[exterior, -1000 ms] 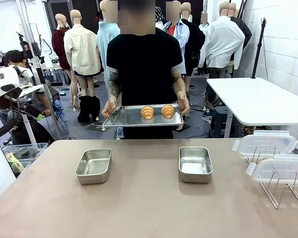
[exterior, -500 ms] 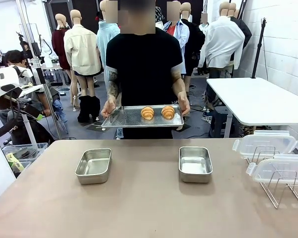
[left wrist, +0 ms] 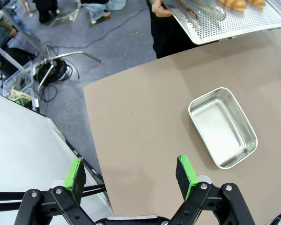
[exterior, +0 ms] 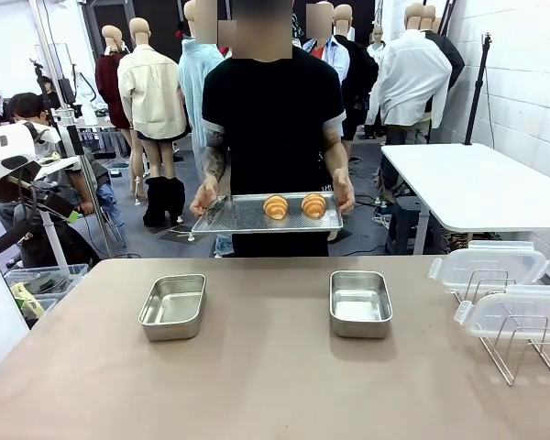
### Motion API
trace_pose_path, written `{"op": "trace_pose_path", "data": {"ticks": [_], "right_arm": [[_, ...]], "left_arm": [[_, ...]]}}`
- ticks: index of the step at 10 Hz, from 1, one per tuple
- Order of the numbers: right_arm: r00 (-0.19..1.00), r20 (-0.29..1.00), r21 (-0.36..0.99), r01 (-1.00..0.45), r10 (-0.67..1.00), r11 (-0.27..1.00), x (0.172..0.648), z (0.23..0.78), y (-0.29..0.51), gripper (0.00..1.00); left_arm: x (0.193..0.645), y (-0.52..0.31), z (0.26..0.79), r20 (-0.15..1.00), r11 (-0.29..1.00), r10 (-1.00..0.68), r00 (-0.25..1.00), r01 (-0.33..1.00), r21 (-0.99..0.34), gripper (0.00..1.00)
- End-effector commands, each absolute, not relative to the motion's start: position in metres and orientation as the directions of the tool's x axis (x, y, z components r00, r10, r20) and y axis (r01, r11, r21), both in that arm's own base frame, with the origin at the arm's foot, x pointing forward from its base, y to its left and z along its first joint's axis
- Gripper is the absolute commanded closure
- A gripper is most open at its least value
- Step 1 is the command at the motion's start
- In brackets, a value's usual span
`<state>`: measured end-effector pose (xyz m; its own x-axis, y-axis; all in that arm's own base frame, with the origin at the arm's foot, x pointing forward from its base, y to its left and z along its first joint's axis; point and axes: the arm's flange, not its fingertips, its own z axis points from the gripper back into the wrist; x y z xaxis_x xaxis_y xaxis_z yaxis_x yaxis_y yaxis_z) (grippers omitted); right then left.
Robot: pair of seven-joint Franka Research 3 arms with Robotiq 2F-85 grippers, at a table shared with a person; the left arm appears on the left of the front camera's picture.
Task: Place the bread in airtight containers.
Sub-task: Lift both Airtight Container.
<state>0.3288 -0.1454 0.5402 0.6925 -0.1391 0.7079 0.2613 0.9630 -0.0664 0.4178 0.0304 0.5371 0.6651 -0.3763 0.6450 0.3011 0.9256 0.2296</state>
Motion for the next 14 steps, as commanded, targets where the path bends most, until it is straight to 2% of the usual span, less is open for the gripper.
{"op": "trace_pose_path", "data": {"ticks": [1, 2, 4, 6, 8, 10, 11, 12, 14], "right_arm": [[0.696, 0.705, -0.074, 0.268, -0.14, 0.96, 0.329, 0.54, -0.144, 0.0], [0.693, 0.708, -0.066, 0.261, -0.139, 0.963, 0.329, 0.54, -0.145, 0.0], [0.659, 0.752, -0.116, 0.145, -0.008, 0.983, 0.336, 0.586, -0.085, 0.0], [0.708, 0.706, -0.026, 0.037, -0.008, 0.999, 0.361, 0.617, -0.028, 0.0], [0.788, 0.613, -0.008, -0.063, 0.055, 0.998, 0.389, 0.609, 0.039, 0.0], [0.863, 0.504, 0.048, -0.071, 0.037, 0.996, 0.415, 0.578, 0.071, 0.0], [0.872, 0.49, 0.061, -0.041, 0.006, 0.997, 0.423, 0.558, 0.078, 0.0], [0.822, 0.565, 0.015, -0.094, 0.069, 0.995, 0.396, 0.583, 0.075, 0.0], [0.822, 0.565, 0.015, -0.094, 0.069, 0.995, 0.396, 0.583, 0.075, 0.0]], "left_arm": [[0.418, 0.031, 0.538, 0.652, 0.932, -0.36, 0.668, 0.282, 0.227, 0.0], [0.418, 0.03, 0.537, 0.645, 0.926, -0.376, 0.665, 0.301, 0.23, 0.0], [0.414, -0.015, 0.549, 0.655, 0.913, -0.399, 0.642, 0.341, 0.222, 0.0], [0.42, -0.043, 0.551, 0.661, 0.922, -0.377, 0.649, 0.33, 0.202, 0.0], [0.427, -0.055, 0.539, 0.616, 0.951, -0.31, 0.724, 0.241, 0.195, 0.0], [0.429, -0.06, 0.514, 0.595, 0.97, -0.235, 0.769, 0.22, 0.1, 0.0], [0.427, -0.063, 0.504, 0.584, 0.978, -0.206, 0.785, 0.192, 0.087, 0.0], [0.427, -0.056, 0.519, 0.605, 0.955, -0.294, 0.74, 0.258, 0.148, 0.0], [0.427, -0.056, 0.519, 0.605, 0.955, -0.294, 0.74, 0.258, 0.148, 0.0]]}}
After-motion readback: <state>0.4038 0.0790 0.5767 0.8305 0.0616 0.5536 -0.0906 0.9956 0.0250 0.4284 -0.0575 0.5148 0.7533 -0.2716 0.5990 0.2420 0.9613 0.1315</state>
